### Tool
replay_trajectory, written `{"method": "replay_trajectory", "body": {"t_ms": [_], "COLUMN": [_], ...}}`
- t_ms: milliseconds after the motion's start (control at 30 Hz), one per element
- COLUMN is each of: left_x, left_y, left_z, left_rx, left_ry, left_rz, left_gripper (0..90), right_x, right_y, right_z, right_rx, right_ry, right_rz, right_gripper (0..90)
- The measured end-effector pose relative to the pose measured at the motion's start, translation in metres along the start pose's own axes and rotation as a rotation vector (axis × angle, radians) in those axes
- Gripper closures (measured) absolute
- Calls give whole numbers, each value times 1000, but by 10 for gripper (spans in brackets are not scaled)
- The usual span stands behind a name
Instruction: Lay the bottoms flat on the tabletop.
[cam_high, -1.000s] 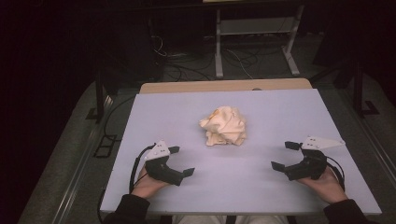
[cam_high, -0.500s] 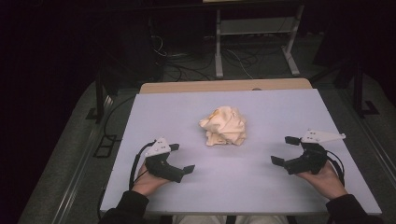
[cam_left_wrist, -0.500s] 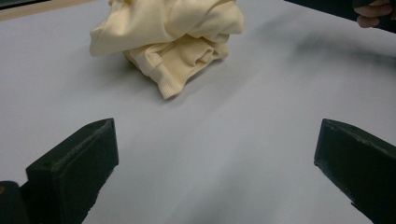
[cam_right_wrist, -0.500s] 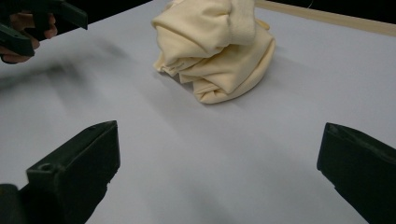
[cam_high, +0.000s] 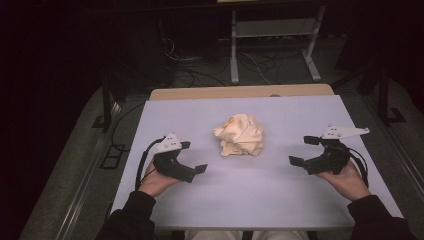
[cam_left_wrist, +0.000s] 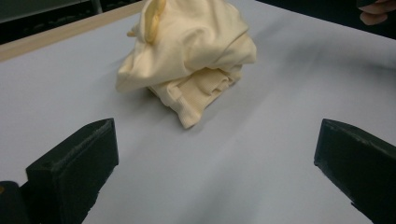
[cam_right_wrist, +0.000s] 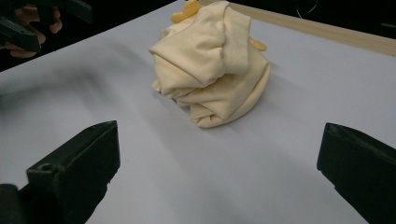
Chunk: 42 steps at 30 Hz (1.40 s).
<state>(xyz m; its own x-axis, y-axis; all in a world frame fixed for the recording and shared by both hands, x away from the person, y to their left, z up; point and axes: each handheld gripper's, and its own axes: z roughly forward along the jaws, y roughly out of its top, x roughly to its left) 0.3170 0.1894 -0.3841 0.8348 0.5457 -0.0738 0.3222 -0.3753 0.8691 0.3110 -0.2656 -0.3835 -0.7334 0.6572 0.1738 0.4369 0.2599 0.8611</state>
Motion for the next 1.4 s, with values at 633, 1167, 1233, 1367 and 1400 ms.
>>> {"method": "replay_trajectory", "body": {"t_ms": [633,1167,1233,1367,1400], "left_x": [17,33,36,42,44], "left_y": [25,42,44,47,48], "left_z": [6,9,11,16,17], "left_rx": [29,10,-1,-7,-3], "left_ry": [9,28,31,39,38], "left_rz": [48,34,25,15,14], "left_gripper": [0,0,0,0,0], "right_x": [-7,-26,-27,-30,-31], "right_y": [32,54,55,56,56], "right_z": [15,30,33,38,39], "right_rx": [20,29,33,37,34], "right_ry": [3,-23,-26,-29,-29], "right_rz": [-29,-21,-19,-14,-12], "right_gripper": [0,0,0,0,0]}}
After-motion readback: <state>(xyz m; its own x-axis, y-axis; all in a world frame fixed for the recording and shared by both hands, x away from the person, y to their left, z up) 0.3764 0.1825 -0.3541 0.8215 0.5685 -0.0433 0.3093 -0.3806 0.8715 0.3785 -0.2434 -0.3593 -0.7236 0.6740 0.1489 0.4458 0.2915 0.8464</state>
